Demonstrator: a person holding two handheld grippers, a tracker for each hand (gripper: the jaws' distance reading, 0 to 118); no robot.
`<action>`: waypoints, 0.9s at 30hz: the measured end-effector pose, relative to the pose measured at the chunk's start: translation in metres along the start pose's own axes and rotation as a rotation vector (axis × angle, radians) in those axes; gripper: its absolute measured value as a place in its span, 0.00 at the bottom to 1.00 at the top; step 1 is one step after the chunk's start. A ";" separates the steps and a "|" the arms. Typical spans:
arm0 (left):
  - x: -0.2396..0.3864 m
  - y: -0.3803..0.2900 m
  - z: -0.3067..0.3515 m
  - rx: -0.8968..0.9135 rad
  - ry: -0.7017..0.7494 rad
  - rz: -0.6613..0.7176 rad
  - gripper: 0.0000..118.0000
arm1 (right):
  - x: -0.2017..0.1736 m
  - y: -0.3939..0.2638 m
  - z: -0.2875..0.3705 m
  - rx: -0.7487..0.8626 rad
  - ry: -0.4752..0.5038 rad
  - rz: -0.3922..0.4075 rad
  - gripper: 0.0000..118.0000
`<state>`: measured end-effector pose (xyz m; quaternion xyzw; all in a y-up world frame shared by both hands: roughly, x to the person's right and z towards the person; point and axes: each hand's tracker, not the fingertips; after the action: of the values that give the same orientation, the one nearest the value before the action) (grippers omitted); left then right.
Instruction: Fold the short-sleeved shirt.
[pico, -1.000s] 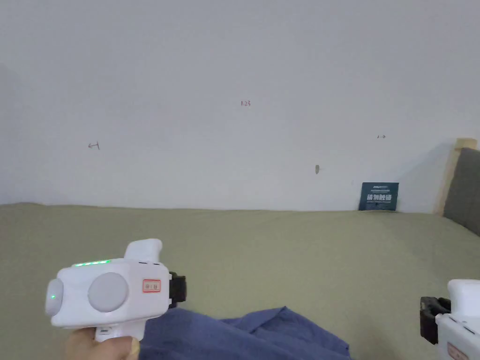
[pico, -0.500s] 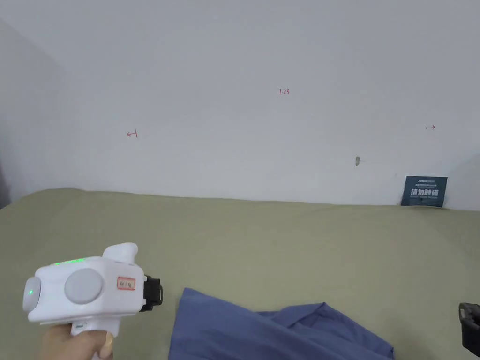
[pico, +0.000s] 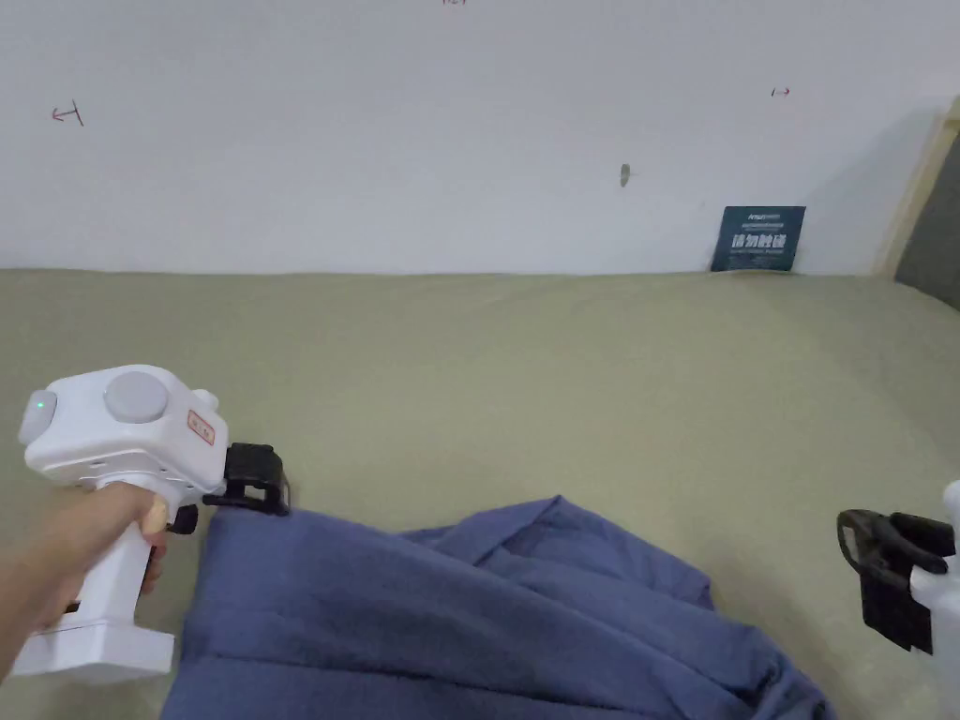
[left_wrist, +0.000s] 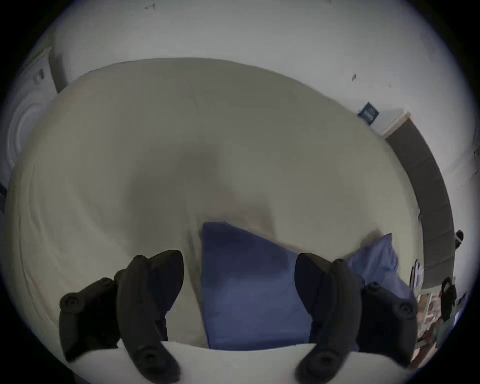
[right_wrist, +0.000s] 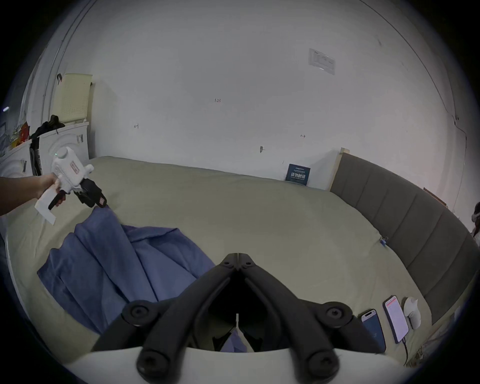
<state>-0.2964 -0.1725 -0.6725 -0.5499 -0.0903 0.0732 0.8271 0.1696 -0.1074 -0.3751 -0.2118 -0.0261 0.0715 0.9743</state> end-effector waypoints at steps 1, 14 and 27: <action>0.002 -0.002 -0.007 -0.013 -0.003 -0.001 0.80 | 0.000 -0.001 -0.001 -0.007 0.001 0.003 0.00; -0.001 -0.016 -0.008 0.111 0.032 -0.069 0.04 | 0.006 -0.033 -0.007 -0.225 0.248 -0.114 0.89; -0.004 -0.030 0.011 0.193 0.037 -0.009 0.04 | -0.013 -0.059 -0.003 -0.265 0.231 -0.134 0.03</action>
<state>-0.3026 -0.1747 -0.6408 -0.4685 -0.0701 0.0678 0.8781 0.1644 -0.1636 -0.3538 -0.3427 0.0625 -0.0222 0.9371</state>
